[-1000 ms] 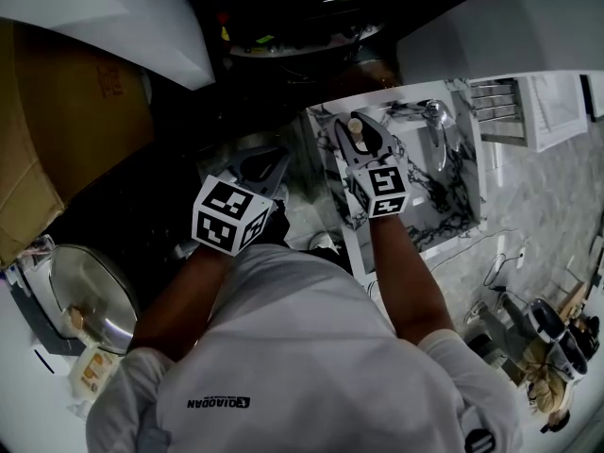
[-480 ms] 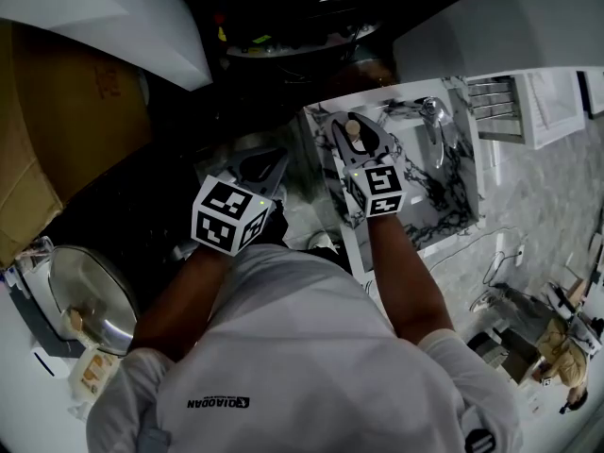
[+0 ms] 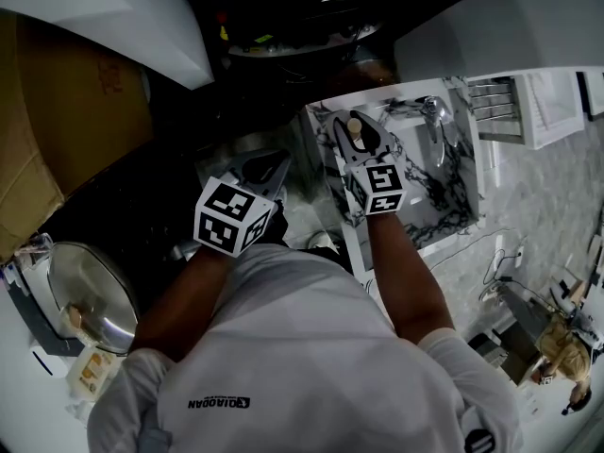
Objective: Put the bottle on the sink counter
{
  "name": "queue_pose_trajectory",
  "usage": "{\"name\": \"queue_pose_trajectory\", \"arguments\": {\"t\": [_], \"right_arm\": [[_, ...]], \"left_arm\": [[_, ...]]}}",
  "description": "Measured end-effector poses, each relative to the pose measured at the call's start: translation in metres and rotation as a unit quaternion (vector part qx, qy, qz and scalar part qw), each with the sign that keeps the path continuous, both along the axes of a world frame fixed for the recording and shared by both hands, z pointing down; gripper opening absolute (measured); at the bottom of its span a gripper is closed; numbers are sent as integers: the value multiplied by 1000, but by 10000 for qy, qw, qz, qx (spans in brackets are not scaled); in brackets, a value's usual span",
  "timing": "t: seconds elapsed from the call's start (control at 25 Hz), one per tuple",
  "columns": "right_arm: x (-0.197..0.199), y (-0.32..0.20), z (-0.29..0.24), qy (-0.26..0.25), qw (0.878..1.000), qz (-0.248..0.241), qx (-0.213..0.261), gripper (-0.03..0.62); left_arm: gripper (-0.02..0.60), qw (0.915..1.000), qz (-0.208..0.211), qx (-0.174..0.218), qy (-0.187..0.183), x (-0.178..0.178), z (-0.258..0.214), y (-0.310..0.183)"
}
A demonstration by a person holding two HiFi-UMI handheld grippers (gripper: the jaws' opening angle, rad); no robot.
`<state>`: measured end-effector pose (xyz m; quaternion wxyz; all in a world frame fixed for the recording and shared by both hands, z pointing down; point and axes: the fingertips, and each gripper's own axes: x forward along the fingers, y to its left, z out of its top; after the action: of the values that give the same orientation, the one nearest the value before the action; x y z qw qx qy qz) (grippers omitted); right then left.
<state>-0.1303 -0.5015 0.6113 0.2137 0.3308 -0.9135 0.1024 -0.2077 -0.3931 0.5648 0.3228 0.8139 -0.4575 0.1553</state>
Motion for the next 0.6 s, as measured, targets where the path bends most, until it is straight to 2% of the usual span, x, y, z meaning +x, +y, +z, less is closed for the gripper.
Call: {"name": "queue_pose_trajectory", "arguments": {"t": [0.48,0.6], "right_arm": [[-2,2,0,141,9998,-75,126,166],[-5,4,1,288,9993,-171,134,190]], "left_arm": [[15,10000,-44,56,1,0,-5,8],[15,9999,-58,82,-27,-1,-8,10]]}}
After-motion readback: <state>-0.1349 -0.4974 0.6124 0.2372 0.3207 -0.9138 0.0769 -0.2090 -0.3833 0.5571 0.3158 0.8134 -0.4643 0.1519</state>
